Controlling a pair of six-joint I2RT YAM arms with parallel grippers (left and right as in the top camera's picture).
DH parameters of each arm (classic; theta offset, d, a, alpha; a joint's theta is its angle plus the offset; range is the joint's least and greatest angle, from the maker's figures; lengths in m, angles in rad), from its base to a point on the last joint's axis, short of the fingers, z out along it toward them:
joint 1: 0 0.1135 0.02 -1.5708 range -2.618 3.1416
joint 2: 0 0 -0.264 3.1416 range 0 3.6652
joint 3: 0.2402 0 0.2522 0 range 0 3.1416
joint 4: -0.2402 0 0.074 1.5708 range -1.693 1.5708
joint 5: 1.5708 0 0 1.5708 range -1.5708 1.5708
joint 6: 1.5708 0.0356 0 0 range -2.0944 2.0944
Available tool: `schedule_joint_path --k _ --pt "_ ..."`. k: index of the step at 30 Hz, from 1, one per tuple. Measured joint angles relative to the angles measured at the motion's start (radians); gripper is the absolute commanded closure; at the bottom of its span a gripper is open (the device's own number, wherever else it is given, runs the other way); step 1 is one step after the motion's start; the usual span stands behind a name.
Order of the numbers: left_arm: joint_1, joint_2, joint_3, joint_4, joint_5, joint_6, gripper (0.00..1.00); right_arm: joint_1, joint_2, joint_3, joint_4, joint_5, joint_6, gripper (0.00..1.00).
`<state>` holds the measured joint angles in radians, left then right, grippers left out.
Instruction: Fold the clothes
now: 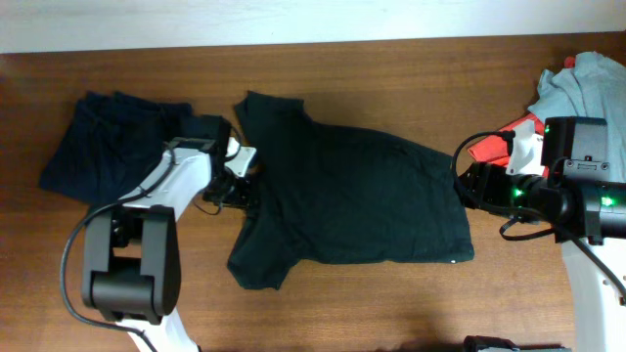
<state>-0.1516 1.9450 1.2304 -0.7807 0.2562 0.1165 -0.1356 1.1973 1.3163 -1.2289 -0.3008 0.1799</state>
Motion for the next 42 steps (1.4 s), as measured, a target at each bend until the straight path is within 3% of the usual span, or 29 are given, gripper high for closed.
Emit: schedule_joint_path --k 2,4,8,14,27,34,42 --pt "-0.023 0.014 0.003 -0.004 -0.009 -0.003 0.94 0.000 0.000 0.000 -0.001 0.000 0.000 0.32" --pt "-0.040 0.017 0.004 -0.009 -0.039 -0.021 0.99 0.000 0.000 0.000 0.000 0.000 0.000 0.32" --pt "-0.051 0.018 0.016 -0.059 -0.105 -0.113 0.99 0.000 0.000 0.000 0.000 0.000 0.000 0.32" --pt "0.012 0.018 0.027 -0.288 -0.286 -0.298 0.99 0.000 0.000 0.000 0.000 0.000 0.000 0.32" --pt "0.145 0.007 0.027 -0.364 -0.365 -0.365 0.99 0.000 0.058 0.000 0.073 0.000 0.000 0.31" --pt "0.161 0.007 0.027 -0.363 -0.369 -0.368 0.91 0.012 0.280 0.000 0.152 -0.053 -0.003 0.33" --pt "0.161 0.007 0.027 -0.353 -0.370 -0.369 0.90 0.136 0.613 0.000 0.341 -0.057 0.004 0.35"
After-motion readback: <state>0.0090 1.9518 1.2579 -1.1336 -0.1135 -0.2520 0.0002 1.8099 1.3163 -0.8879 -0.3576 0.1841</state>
